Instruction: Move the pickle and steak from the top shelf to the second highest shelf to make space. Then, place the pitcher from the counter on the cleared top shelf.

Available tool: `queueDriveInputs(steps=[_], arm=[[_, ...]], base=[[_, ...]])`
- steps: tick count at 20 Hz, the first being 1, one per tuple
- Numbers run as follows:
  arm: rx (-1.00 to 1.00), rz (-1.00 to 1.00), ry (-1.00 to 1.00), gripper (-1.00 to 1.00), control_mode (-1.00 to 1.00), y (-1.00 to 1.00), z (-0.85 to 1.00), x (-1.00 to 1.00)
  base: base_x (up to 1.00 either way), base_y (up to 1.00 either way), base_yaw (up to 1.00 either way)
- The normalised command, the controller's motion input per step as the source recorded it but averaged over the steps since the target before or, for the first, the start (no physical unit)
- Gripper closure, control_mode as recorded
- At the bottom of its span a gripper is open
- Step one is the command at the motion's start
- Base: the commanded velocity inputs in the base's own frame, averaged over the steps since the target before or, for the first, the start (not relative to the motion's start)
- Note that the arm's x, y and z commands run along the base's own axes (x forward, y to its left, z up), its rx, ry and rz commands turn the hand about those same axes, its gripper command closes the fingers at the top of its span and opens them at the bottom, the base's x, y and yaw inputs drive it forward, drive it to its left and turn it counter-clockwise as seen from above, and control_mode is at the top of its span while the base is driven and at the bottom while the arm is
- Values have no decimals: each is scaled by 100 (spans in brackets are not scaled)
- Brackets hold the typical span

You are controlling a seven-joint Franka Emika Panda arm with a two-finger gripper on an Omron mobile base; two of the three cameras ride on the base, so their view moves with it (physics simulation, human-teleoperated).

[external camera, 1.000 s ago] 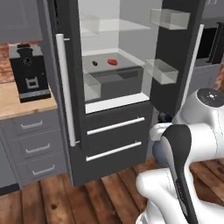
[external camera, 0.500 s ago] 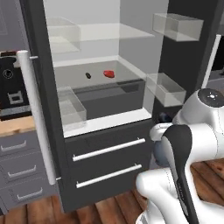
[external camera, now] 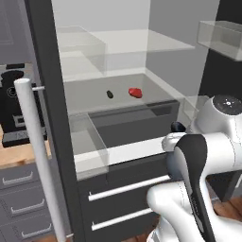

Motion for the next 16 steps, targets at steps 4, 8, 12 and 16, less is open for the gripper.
queueDriveInputs(steps=[4, 8, 12, 16], arm=[[0, 0, 0, 100, 100, 0, 0, 0], [0, 0, 0, 100, 100, 0, 0, 0], [0, 0, 0, 100, 100, 0, 0, 0], [0, 3, -17, 100, -100, 0, 34, 0]], base=[[66, 0, 9], [58, 3, 8], [36, 4, 8], [4, 0, 1]])
